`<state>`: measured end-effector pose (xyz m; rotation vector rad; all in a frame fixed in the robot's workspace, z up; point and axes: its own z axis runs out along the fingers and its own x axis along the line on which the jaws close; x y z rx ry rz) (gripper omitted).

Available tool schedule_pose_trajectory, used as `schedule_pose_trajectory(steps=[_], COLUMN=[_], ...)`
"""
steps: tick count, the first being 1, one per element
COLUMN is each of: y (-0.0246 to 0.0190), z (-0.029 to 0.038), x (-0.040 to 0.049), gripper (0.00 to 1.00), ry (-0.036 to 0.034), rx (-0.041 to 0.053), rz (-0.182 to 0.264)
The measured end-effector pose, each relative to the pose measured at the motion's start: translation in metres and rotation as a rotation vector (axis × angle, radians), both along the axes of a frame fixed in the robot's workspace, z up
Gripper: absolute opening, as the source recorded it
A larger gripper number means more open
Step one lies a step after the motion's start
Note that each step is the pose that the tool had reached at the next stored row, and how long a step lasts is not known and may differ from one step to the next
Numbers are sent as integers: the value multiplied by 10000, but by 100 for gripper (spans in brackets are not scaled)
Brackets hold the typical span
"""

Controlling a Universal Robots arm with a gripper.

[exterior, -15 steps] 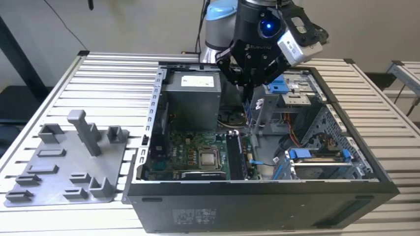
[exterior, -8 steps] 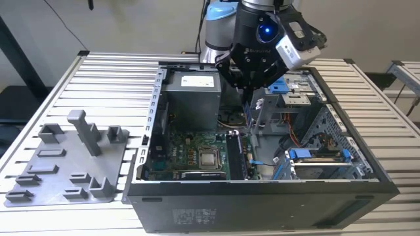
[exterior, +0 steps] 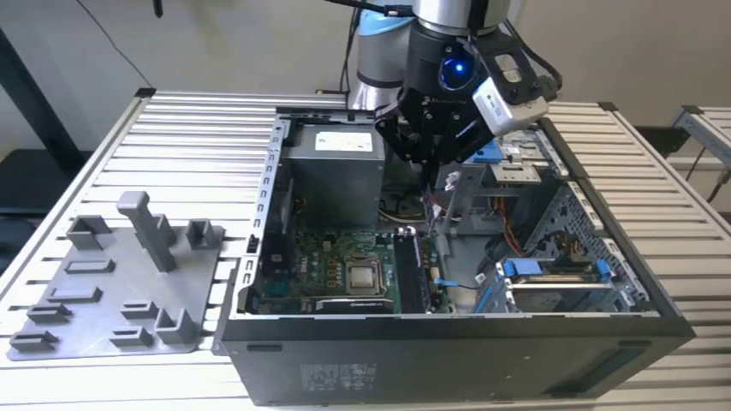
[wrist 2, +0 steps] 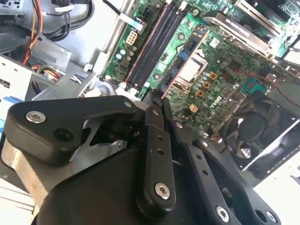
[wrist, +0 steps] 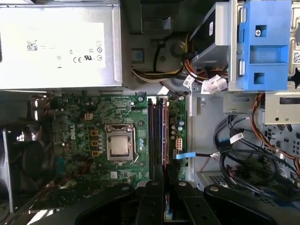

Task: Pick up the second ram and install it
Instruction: 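Insert the second ram into the second slot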

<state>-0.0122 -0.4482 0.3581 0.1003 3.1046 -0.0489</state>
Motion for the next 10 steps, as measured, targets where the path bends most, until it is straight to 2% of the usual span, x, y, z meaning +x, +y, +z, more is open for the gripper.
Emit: schedule_pose_trajectory(steps=[10], y=[-4], z=[-2], x=[0], gripper=[14], ry=[0], rx=[1], rz=[-2])
